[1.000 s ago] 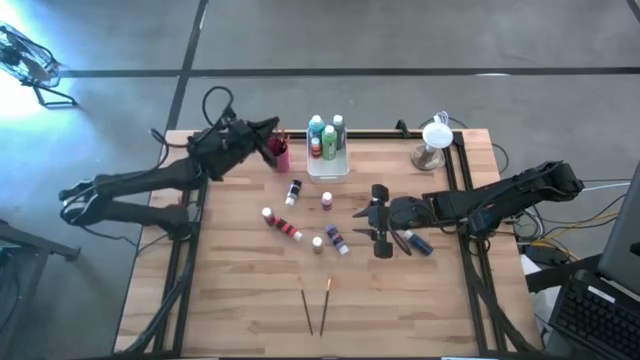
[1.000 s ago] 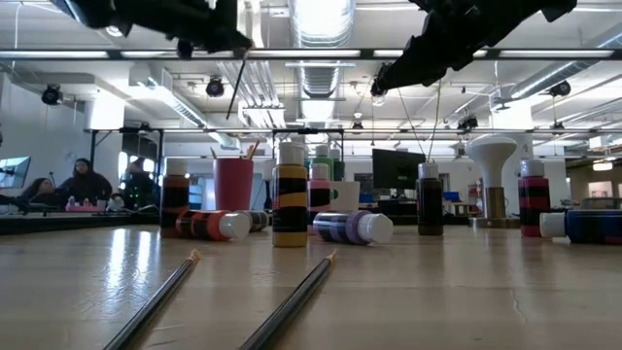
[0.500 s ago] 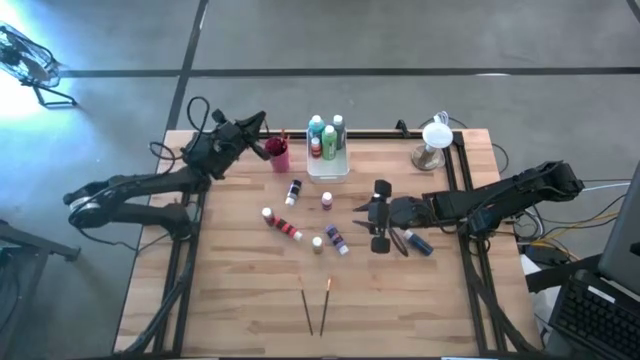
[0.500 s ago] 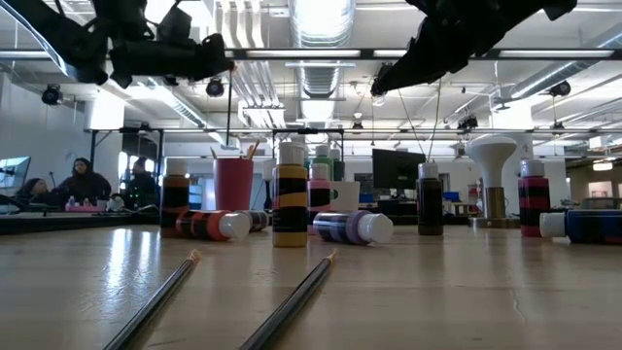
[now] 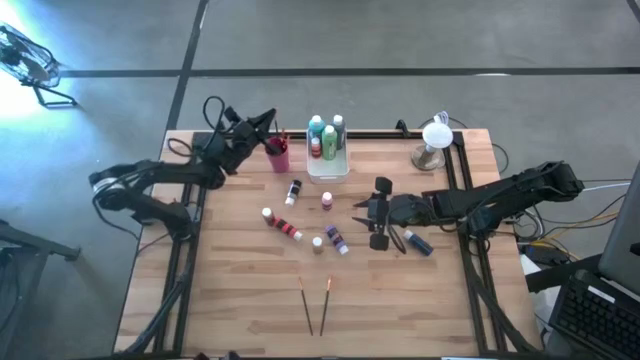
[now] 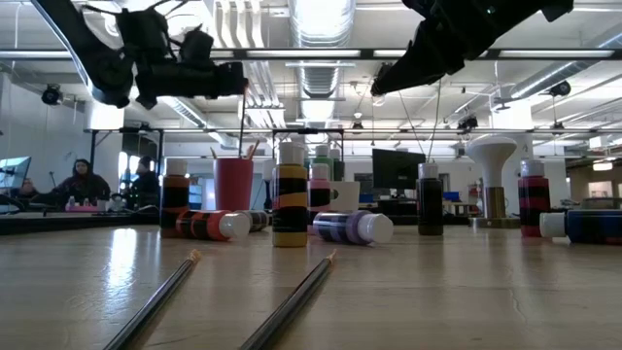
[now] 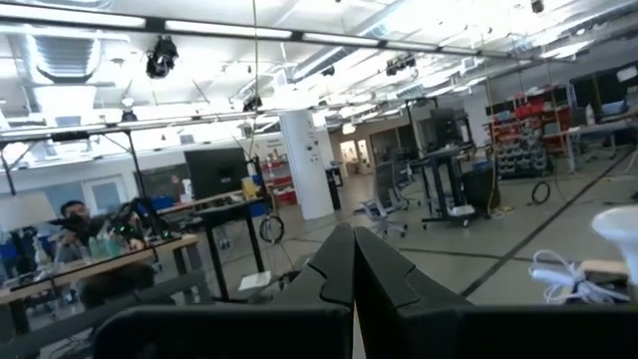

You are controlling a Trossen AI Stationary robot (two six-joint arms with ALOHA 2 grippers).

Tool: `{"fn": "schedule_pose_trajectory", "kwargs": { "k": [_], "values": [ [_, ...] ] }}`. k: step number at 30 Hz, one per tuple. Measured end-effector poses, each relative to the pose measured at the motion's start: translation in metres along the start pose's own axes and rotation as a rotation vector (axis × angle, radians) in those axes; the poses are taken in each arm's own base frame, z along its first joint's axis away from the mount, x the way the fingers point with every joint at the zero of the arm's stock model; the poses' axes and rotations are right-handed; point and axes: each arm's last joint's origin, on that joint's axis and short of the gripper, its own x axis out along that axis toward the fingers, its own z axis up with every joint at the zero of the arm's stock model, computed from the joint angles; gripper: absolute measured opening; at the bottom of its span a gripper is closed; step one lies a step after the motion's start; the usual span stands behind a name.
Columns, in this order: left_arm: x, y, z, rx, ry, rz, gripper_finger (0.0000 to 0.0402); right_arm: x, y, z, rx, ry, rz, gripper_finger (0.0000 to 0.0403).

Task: Pick & Place Paint Supplies
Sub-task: Put the gold paint brush into the pink cup

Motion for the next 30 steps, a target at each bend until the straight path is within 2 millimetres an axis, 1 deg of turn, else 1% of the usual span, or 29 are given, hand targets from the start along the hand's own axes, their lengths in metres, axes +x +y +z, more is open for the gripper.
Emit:
{"fn": "schedule_pose_trajectory", "kwargs": {
  "k": [9,16,20,30],
  "values": [
    [0.004,-0.008,-0.023,0.027,0.063,-0.011,0.0,0.0,-0.001,0.0,-0.011,0.002,-0.003,0.0178],
    [-0.008,-0.01,-0.043,0.047,0.152,-0.011,0.0,0.001,-0.005,-0.001,-0.004,0.011,-0.016,0.0185],
    [-0.015,-0.011,-0.052,0.046,0.192,-0.018,0.0,0.003,-0.009,-0.001,0.002,0.015,-0.03,0.0182],
    [-0.024,-0.012,-0.062,0.043,0.241,-0.029,0.0,0.004,-0.015,-0.001,0.011,0.019,-0.049,0.0157]
  ]
}}
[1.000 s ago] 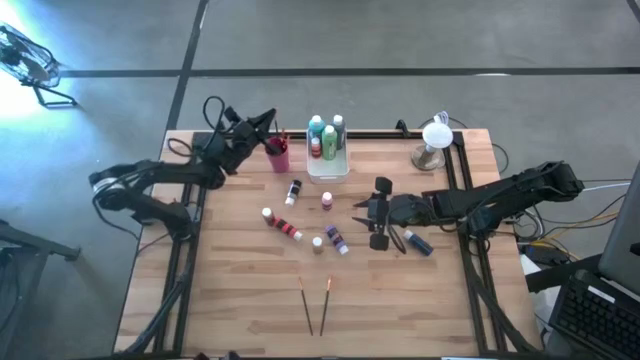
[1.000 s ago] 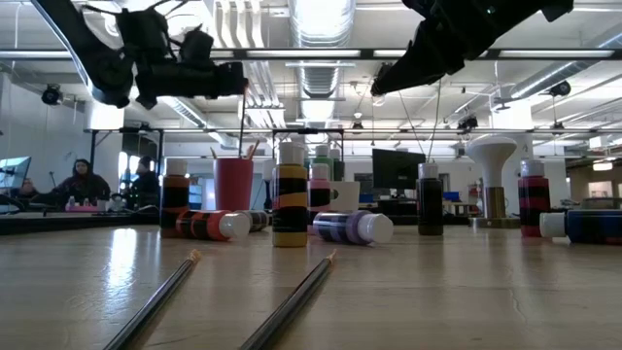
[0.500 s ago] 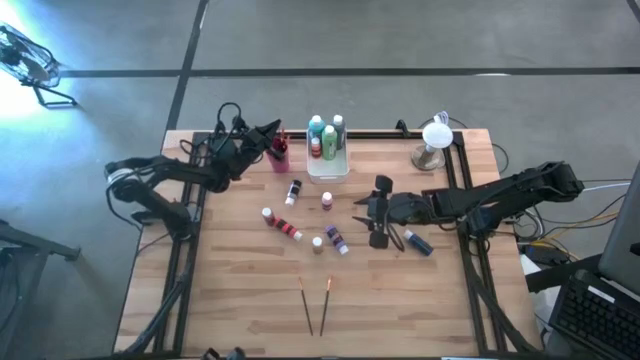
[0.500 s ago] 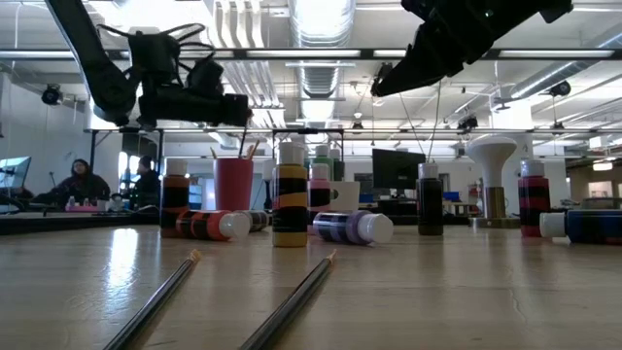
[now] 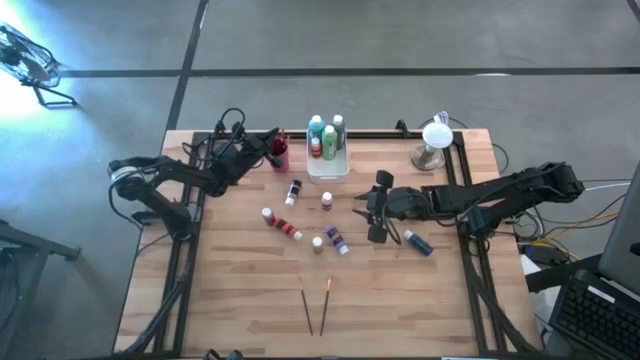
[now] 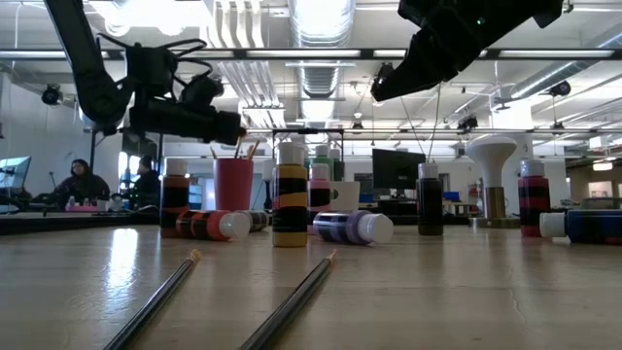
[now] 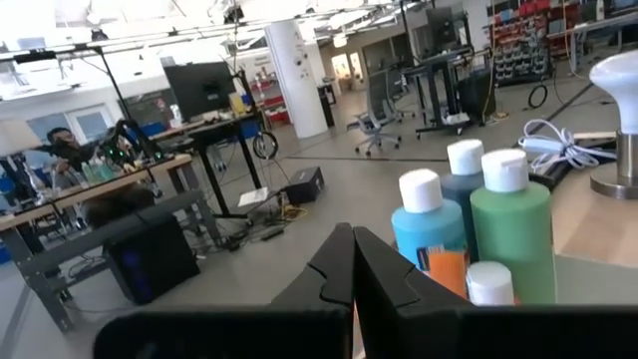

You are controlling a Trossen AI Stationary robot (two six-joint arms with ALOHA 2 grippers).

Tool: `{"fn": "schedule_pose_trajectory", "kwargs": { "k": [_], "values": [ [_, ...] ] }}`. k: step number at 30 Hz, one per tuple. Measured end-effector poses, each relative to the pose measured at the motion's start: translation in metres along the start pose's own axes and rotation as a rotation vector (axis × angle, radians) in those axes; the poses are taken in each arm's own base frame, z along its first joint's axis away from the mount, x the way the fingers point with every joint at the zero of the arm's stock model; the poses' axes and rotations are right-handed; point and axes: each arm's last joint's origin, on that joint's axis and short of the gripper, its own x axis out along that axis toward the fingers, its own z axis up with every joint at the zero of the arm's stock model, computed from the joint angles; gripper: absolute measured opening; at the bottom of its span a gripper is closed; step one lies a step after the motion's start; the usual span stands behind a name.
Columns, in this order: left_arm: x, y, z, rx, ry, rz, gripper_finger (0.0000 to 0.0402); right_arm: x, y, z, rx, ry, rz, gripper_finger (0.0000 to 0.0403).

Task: Pick & Place Paint Supplies
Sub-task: Put the gold paint brush into the pink cup

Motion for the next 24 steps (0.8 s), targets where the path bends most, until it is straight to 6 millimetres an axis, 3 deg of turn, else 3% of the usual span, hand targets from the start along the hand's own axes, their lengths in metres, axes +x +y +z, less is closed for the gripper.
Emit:
{"fn": "schedule_pose_trajectory", "kwargs": {
  "k": [13,24],
  "values": [
    [-0.0011,-0.0029,-0.0097,0.006,0.09,-0.034,0.0009,-0.0001,0.0002,0.0,-0.011,0.0,0.001,0.014],
    [-0.0002,-0.001,0.0001,0.007,0.057,-0.032,0.0111,-0.0001,0.0002,0.0,-0.01,0.0,0.0,0.0164]
  ]
}}
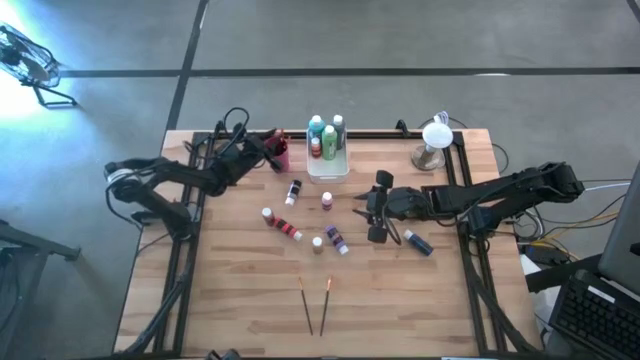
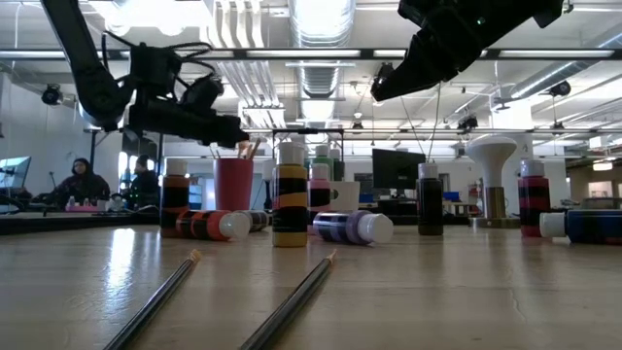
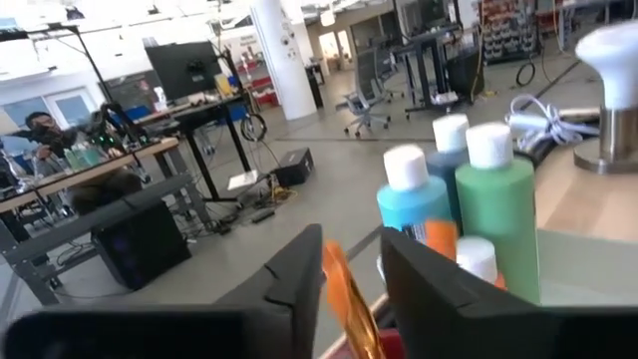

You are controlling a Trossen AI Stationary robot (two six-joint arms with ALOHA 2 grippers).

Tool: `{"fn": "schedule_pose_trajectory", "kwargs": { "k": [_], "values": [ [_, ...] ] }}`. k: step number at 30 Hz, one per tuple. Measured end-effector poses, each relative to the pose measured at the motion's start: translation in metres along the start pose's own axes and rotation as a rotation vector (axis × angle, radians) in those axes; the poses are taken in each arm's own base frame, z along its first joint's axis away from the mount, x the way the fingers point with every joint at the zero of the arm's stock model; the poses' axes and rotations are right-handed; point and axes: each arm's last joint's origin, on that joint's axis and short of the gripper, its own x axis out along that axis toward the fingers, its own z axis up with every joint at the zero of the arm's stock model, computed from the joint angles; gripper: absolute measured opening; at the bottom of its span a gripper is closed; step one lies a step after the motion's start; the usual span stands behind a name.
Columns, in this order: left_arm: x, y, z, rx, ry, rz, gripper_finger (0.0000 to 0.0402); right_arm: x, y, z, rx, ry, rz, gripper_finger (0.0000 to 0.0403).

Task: Pick & Place Paint Supplies
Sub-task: Put the gold paint brush into the pink cup, then put the pink paint bottle into the white bin

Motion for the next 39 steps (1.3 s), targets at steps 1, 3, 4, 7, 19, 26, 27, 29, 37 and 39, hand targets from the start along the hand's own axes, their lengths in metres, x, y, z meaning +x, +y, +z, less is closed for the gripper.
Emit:
{"fn": "schedule_pose_trajectory", "kwargs": {
  "k": [1,3,4,7,19,26,27,29,37,39],
  "values": [
    [-0.001,0.001,0.003,-0.003,-0.01,0.004,0.0121,0.0,0.0,0.0,0.0,0.0,0.0,0.0168],
    [-0.004,0.004,0.012,-0.032,-0.034,0.01,0.014,0.0,0.0,0.0,0.0,0.0,0.0,0.0175],
    [-0.007,0.006,0.018,-0.053,-0.053,0.013,0.0147,0.0,0.0,0.0,0.0,0.0,0.0,0.0178],
    [-0.017,0.008,0.042,-0.115,-0.149,-0.034,0.0162,-0.001,0.0,0.003,-0.008,-0.008,-0.002,0.0186],
    [-0.058,-0.019,0.089,-0.368,-0.125,-0.532,0.0165,-0.011,-0.013,0.038,-0.015,-0.091,-0.24,0.0192],
    [-0.085,-0.059,0.097,-0.388,-0.069,-0.626,0.0162,-0.015,-0.017,0.05,0.035,-0.128,-0.242,0.0181],
    [-0.089,-0.064,0.099,-0.386,-0.068,-0.628,0.0161,-0.015,-0.017,0.05,0.052,-0.13,-0.229,0.018],
    [-0.098,-0.073,0.102,-0.385,-0.066,-0.635,0.0161,-0.014,-0.017,0.05,0.083,-0.136,-0.175,0.018],
    [-0.121,-0.092,0.108,-0.49,-0.034,-0.748,0.0161,-0.013,-0.017,0.05,0.103,-0.139,-0.122,0.0197],
    [-0.122,-0.095,0.106,-0.499,-0.009,-0.76,0.0161,-0.013,-0.018,0.05,0.105,-0.135,-0.16,0.0199]
  ]
}}
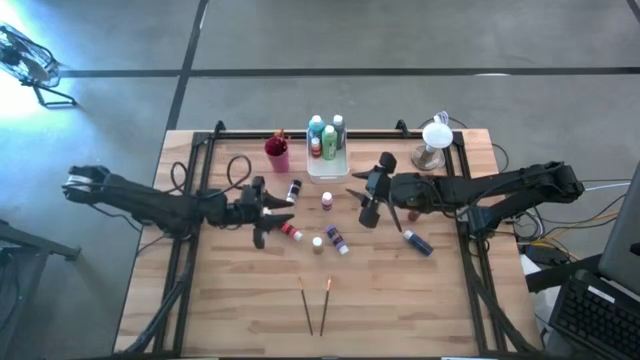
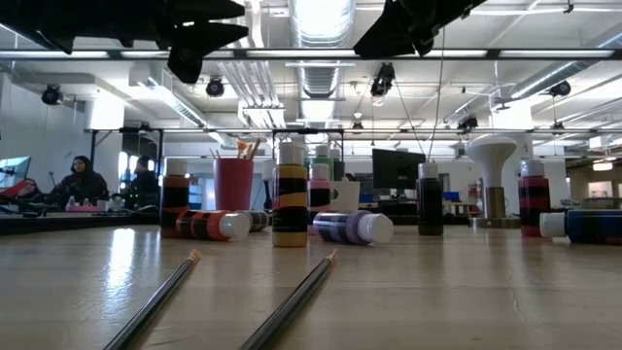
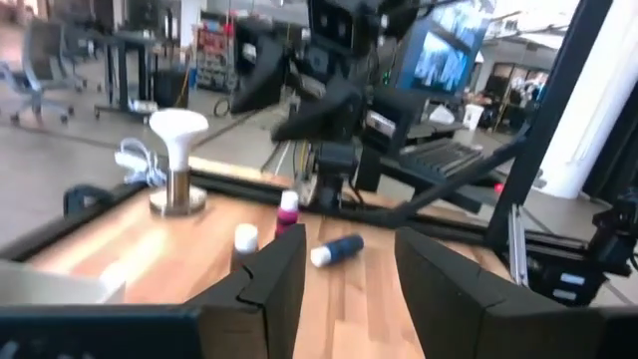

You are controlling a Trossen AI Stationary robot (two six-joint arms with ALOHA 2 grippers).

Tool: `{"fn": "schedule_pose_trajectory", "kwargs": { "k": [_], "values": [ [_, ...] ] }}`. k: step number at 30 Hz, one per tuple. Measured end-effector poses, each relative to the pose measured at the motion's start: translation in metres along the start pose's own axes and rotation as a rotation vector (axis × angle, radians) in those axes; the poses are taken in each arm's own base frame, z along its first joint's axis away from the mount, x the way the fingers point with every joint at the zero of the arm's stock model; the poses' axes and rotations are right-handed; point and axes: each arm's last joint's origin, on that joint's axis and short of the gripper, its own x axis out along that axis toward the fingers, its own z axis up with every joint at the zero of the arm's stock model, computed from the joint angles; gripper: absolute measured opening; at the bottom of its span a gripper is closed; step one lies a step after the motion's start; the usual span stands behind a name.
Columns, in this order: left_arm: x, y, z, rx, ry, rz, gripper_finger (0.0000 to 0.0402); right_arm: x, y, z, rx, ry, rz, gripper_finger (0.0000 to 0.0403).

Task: Pick & Place Paint Supplies
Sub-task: Put the pink paint bottle into the white bin

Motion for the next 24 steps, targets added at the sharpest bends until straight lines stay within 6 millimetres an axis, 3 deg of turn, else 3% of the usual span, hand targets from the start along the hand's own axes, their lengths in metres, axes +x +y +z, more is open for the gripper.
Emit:
{"fn": "schedule_pose_trajectory", "kwargs": {
  "k": [8,17,24],
  "values": [
    [0.006,0.001,-0.018,-0.053,0.123,0.023,0.0161,0.0,0.0,0.0,-0.014,0.001,-0.003,0.0182],
    [0.01,0.001,-0.022,-0.089,0.125,0.04,0.0161,0.0,0.003,-0.006,0.077,0.047,0.092,0.0174],
    [0.011,-0.001,-0.02,-0.13,0.122,0.014,0.0161,0.004,0.007,-0.016,0.082,0.086,0.095,0.0193]
  ]
}}
